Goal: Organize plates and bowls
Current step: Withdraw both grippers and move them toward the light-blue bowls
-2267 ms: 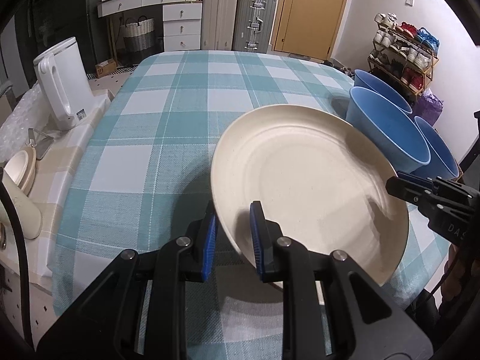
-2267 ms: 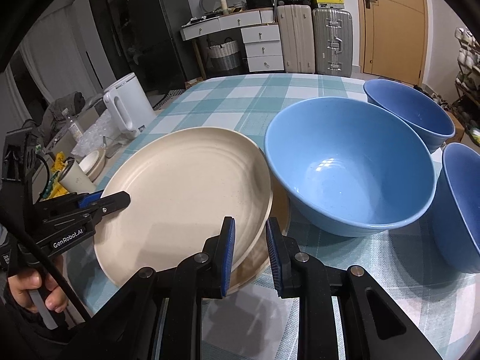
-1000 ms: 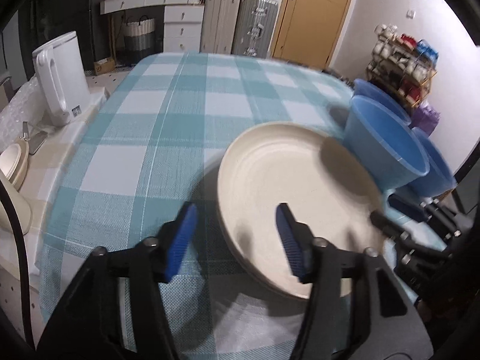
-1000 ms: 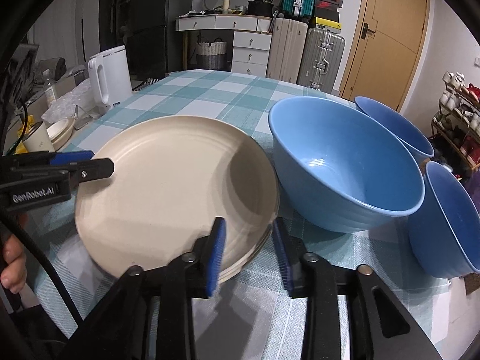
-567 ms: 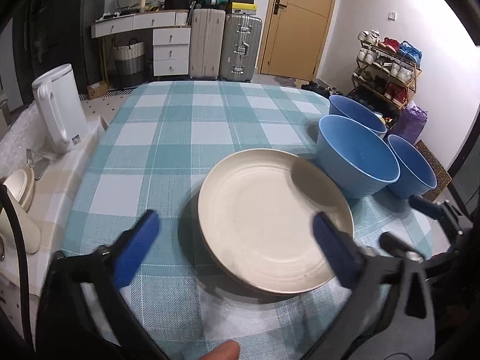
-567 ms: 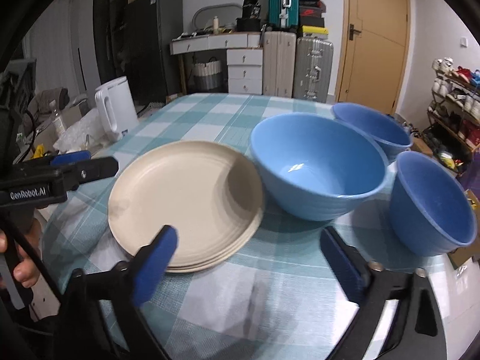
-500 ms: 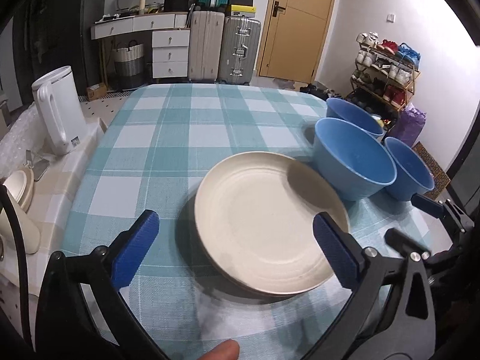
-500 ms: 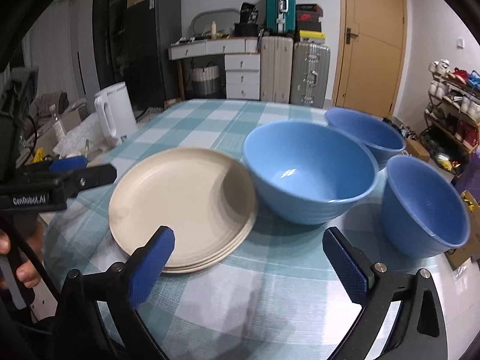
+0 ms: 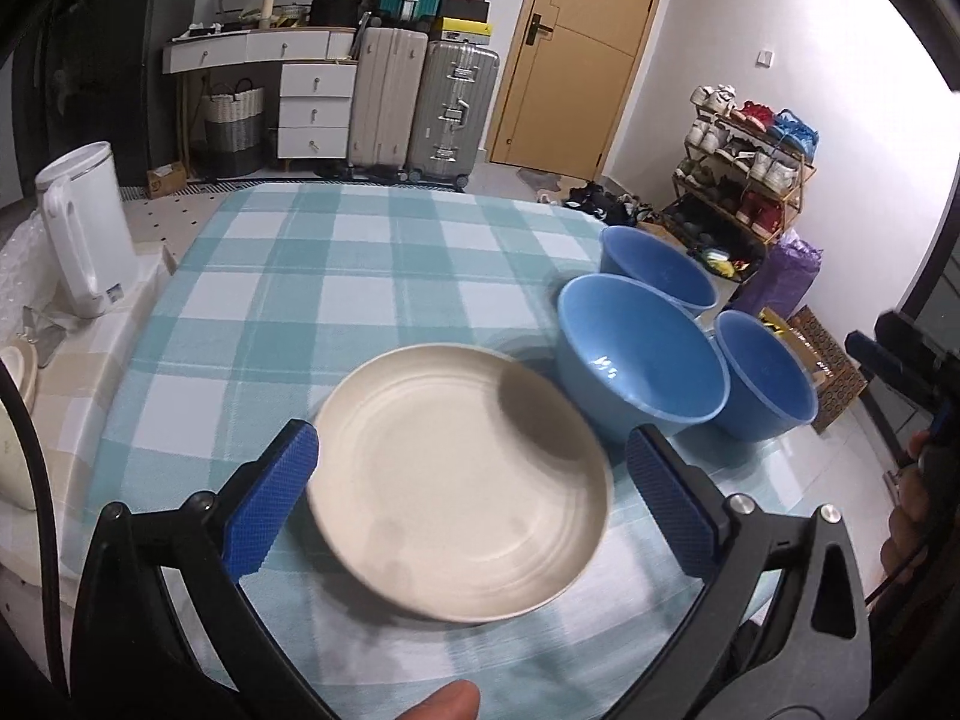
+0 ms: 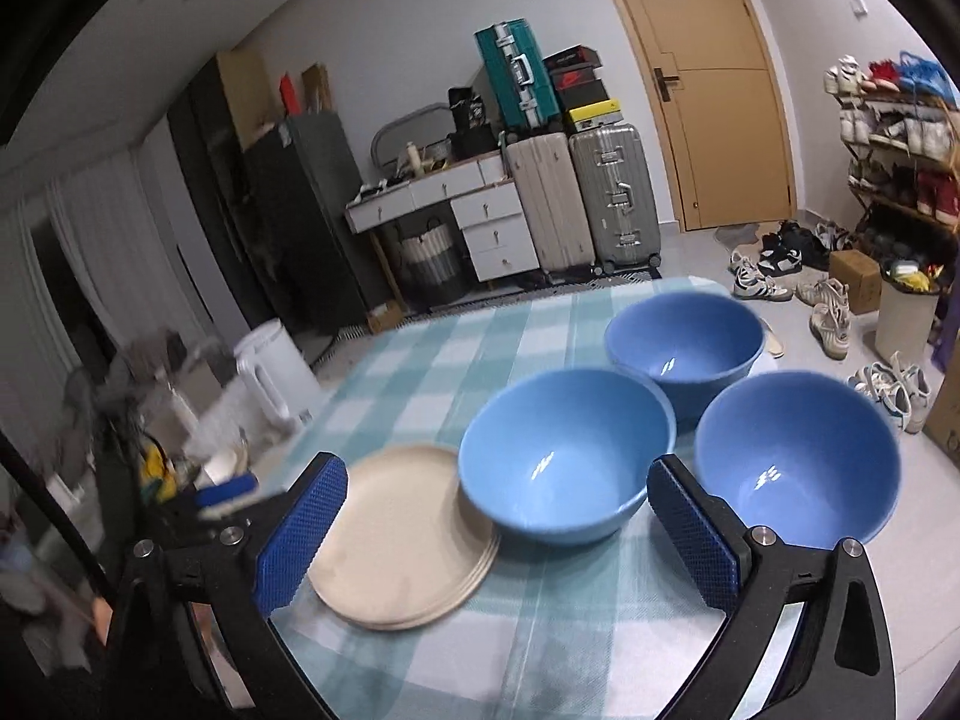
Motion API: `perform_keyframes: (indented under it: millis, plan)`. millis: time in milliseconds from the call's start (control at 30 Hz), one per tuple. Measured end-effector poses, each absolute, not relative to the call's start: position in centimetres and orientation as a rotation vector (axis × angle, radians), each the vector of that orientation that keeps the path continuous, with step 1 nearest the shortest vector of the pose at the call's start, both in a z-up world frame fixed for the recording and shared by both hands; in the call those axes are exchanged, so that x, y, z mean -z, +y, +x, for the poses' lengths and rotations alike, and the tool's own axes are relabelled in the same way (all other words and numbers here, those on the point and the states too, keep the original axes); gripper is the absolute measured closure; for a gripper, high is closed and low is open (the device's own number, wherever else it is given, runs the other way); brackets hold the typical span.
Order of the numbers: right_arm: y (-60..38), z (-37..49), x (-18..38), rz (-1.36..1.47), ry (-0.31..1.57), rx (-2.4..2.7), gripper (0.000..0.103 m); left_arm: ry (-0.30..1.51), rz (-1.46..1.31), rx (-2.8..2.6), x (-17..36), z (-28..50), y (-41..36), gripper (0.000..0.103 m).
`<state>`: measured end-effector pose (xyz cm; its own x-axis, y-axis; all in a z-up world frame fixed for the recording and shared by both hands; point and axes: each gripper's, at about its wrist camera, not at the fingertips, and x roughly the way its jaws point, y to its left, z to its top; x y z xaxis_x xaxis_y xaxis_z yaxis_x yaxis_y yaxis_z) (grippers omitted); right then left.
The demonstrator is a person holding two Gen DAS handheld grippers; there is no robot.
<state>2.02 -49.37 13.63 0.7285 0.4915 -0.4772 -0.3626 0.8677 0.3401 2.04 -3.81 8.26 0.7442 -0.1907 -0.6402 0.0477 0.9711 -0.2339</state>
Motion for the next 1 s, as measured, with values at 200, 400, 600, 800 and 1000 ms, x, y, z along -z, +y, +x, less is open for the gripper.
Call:
perform_keyframes:
  millis: [200,400,600,800,1000]
  plan:
    - [-52.9,3.9,-16.8,0.248,0.561,-0.465,0.001,0.716,-0.174,0.122,-9.8,3.8,-6.2,0.001]
    - [-56.6,6.2,-18.8,0.284,0.545,-0.486,0.001,0.708,-0.16,0.121,-11.5,6.2,-8.3,0.001]
    - [-59.0,8.8,-19.7,0.308,0.548,-0.476,0.001,0.714,-0.162,0.152,-12.6,9.4,-10.0,0.001]
    - [-60.0,11.0,-18.9,0.317,0.592,-0.458,0.001,0.739,-0.151,0.175,-12.5,12.8,-12.0,0.001]
    - [-60.7,13.1,-17.3,0.289,0.627,-0.424,0.001,0.763,-0.152,0.201,-12.0,15.5,-13.3,0.001]
